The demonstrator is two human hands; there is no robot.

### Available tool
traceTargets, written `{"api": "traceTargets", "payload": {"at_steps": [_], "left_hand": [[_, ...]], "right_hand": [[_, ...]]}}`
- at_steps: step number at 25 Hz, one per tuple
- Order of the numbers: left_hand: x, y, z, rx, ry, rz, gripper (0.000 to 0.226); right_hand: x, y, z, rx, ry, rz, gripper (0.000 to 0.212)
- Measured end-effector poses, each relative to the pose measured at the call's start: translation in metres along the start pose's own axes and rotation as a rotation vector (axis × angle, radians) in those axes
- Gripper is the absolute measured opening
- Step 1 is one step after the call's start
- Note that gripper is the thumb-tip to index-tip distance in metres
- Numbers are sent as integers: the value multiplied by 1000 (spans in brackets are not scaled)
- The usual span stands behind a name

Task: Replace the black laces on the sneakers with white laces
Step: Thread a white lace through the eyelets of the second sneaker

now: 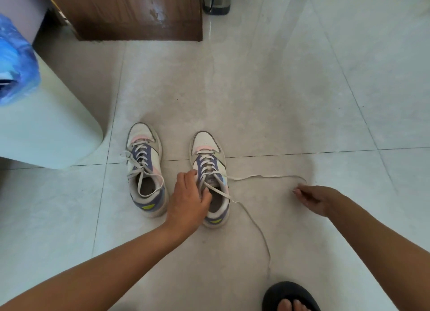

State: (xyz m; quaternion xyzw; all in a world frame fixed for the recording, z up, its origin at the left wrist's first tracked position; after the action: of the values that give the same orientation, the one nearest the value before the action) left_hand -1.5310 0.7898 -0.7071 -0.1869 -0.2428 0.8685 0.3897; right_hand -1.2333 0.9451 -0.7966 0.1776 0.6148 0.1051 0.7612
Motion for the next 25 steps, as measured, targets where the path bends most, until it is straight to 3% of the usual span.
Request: {"api": "traceTargets", "payload": {"at_steps": [3,7,10,19,25], "left_hand": [[11,-22,17,50,-139,-209,37],[22,-23,8,113,-54,-111,23],[23,-23,2,136,-12,-65,24],[24,-18,0,84,14,-32,25],[26,-14,-6,8,32,7,21]], "right_hand": [[-35,-20,-59,-40,182,10,13],[-90,-13,-124,-199,353,271,18],[-114,-11,-152,-293,390,453,23],[-121,-4,-166,-567,364,682,22],[-133,-6,-179,-712,440,809,21]]}}
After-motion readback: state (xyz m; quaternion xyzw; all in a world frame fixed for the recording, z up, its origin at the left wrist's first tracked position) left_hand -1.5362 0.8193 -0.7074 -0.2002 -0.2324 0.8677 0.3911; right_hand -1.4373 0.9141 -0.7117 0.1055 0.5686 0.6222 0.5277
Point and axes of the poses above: each hand's wrist, its own x-axis towards the middle knuckle, its own z-axis out of the back of the hand, y = z × x, the point moved 9 cm from there along x, towards the middle knuckle, and after that the axes turned 8 degrees about -y, right-handed, at the moved point
